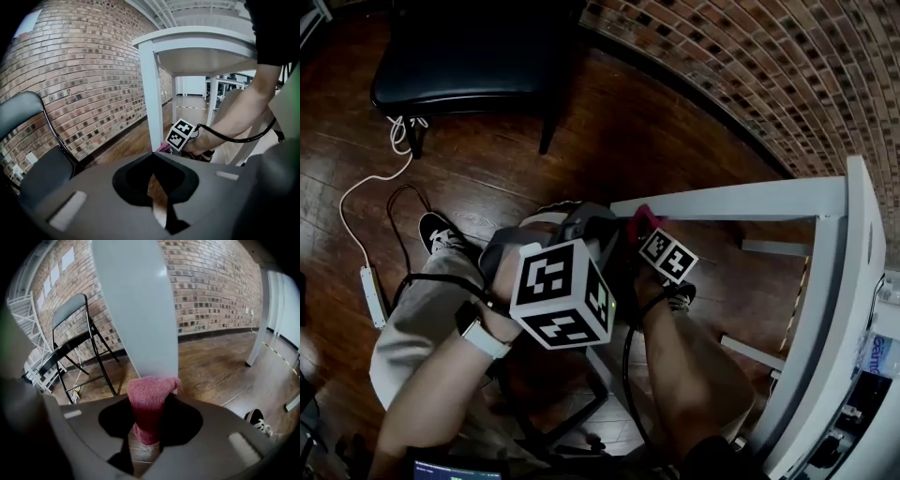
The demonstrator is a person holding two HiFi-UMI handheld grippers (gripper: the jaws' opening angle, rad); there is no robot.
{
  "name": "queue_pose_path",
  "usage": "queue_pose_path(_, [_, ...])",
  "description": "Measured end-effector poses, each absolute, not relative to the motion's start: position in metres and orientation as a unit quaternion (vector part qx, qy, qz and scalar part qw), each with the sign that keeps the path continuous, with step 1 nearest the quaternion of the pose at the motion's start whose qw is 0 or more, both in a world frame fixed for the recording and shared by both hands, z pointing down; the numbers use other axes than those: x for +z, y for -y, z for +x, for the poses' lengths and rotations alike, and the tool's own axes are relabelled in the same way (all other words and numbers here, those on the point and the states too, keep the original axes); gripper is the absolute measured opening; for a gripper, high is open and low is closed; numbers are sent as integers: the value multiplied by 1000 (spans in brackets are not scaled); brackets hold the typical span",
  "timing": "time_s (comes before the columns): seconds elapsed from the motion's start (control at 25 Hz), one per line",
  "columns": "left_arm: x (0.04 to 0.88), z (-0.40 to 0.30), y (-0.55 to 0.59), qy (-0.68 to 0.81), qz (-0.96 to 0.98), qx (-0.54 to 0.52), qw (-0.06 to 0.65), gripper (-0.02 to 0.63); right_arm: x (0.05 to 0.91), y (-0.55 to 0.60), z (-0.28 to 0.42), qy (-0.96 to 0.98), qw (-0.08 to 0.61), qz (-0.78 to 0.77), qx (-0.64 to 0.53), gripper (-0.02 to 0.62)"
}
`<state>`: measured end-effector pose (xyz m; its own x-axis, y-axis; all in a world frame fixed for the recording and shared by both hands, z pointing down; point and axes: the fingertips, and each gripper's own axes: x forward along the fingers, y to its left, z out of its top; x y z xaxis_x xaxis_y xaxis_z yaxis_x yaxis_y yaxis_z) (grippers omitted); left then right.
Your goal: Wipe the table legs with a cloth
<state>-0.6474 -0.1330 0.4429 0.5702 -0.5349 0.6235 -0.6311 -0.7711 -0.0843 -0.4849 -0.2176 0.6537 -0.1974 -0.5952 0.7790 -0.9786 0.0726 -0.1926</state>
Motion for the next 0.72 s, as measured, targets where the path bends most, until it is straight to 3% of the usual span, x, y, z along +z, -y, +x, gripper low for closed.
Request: queue_pose_path(0.72, [411,-650,147,359,882,300,51,2,394,216,-479,762,107,610,191,120])
